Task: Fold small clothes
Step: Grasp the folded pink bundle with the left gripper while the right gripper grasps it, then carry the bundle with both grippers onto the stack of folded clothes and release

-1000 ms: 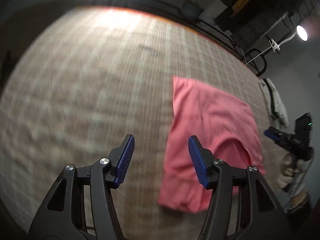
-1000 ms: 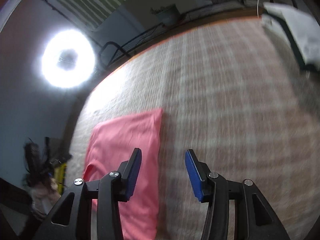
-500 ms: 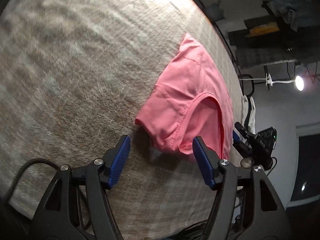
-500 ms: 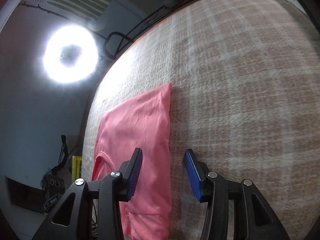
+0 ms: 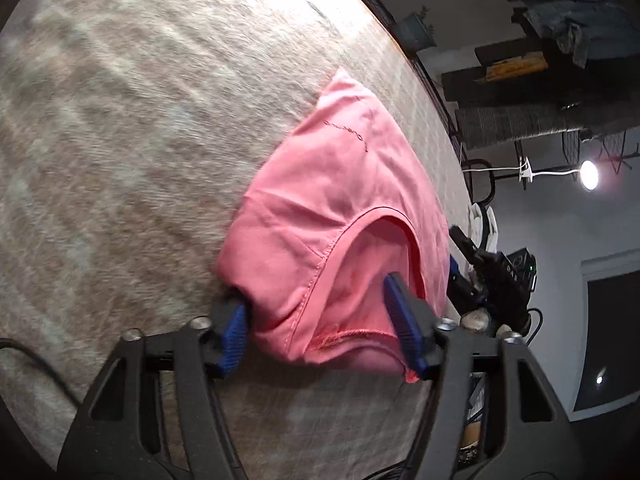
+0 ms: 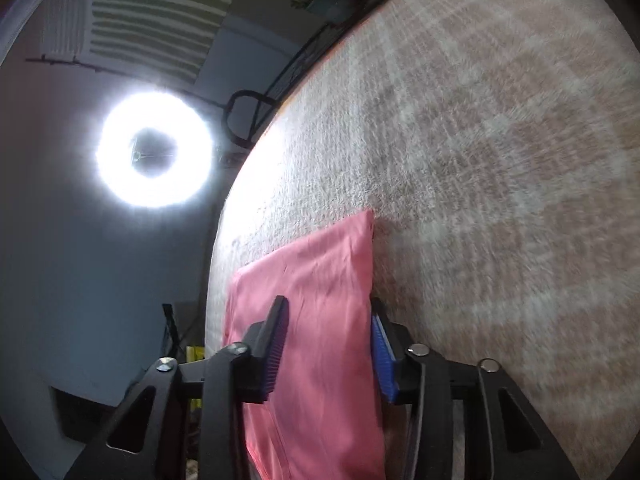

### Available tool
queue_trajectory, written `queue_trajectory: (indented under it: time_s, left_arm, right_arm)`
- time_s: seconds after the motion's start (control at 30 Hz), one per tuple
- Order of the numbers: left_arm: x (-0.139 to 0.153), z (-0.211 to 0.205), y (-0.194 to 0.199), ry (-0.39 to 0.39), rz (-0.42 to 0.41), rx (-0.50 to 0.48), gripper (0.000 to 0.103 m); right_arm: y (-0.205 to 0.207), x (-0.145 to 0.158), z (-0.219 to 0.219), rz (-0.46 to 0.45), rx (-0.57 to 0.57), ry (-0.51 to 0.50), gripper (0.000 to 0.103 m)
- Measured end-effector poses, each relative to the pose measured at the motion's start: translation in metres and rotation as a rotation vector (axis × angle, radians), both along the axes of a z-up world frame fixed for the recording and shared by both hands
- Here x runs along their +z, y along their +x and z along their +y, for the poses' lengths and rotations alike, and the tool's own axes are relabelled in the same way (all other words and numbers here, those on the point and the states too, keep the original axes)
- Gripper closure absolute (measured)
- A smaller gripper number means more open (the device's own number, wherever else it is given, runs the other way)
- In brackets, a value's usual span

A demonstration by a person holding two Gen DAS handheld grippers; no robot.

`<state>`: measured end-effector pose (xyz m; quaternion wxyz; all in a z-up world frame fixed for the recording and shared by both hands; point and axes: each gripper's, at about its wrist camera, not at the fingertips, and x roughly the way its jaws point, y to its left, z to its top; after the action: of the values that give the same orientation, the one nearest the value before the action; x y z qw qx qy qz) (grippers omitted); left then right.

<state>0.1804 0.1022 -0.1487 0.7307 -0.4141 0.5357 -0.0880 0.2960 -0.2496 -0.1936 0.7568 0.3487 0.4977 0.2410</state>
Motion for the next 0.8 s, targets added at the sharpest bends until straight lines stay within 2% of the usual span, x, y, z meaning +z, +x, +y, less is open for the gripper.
queue_trajectory:
  time_s: [0.03, 0.07, 0.1, 0.13, 0.27, 0.37, 0.5, 0.7, 0.8]
  left_arm:
    - [0.000, -0.003, 0.003, 0.011, -0.002, -0.002, 0.052]
    - [0.002, -0.007, 0.007, 0.029, -0.009, -0.007, 0.064]
    - [0.002, -0.010, 0.009, 0.047, -0.014, -0.015, 0.072]
    - [0.003, -0.013, 0.009, 0.074, -0.018, -0.022, 0.087]
    - [0.010, -0.016, 0.006, 0.162, -0.060, -0.034, 0.092]
    - [0.024, -0.023, 0.003, 0.241, -0.117, -0.067, 0.093]
    - [0.040, -0.034, -0.002, 0.302, -0.189, -0.109, 0.094]
    - [0.063, -0.050, -0.009, 0.294, -0.255, -0.159, 0.094]
    - [0.074, -0.059, -0.011, 0.292, -0.285, -0.186, 0.095]
  right_arm:
    - [0.004, -0.002, 0.004, -0.003, -0.004, 0.000, 0.072]
    - [0.006, -0.002, 0.007, -0.004, -0.004, -0.002, 0.073]
    - [0.010, -0.001, 0.010, -0.007, -0.006, -0.007, 0.073]
    - [0.013, 0.000, 0.013, -0.007, -0.003, -0.013, 0.074]
    - [0.022, 0.006, 0.031, -0.013, 0.009, -0.097, 0.097]
    - [0.020, 0.019, 0.039, -0.045, 0.025, -0.165, 0.099]
    - [0.016, 0.044, 0.050, -0.105, 0.036, -0.228, 0.100]
    - [0.009, 0.076, 0.069, -0.171, 0.074, -0.321, 0.100]
    - [-0.002, 0.086, 0.065, -0.198, 0.093, -0.353, 0.101]
